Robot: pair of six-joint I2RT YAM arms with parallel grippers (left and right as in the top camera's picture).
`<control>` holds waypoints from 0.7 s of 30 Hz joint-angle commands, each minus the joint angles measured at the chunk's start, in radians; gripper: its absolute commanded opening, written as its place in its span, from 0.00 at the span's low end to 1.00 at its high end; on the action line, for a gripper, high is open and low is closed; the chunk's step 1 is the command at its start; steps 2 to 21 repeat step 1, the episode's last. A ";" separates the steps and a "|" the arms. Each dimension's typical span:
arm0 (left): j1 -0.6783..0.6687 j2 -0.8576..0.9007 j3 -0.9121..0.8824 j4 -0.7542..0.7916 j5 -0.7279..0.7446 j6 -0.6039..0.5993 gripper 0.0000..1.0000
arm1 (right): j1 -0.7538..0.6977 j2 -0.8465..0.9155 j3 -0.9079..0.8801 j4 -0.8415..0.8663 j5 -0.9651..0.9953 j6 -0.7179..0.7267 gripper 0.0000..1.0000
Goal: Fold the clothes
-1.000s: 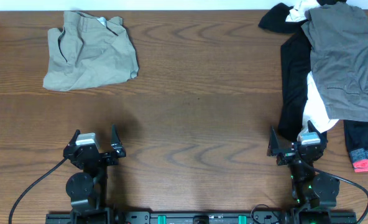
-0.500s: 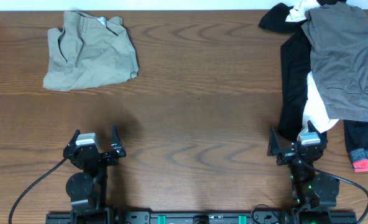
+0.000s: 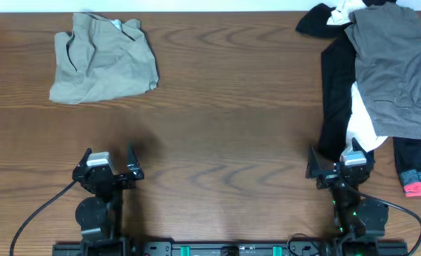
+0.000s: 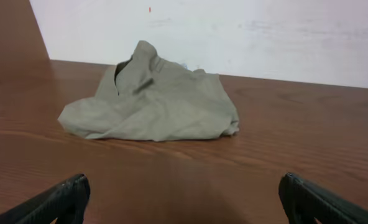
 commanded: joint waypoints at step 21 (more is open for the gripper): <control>-0.004 -0.007 -0.018 -0.028 0.003 0.017 0.98 | 0.005 -0.006 -0.002 -0.005 0.010 0.008 0.99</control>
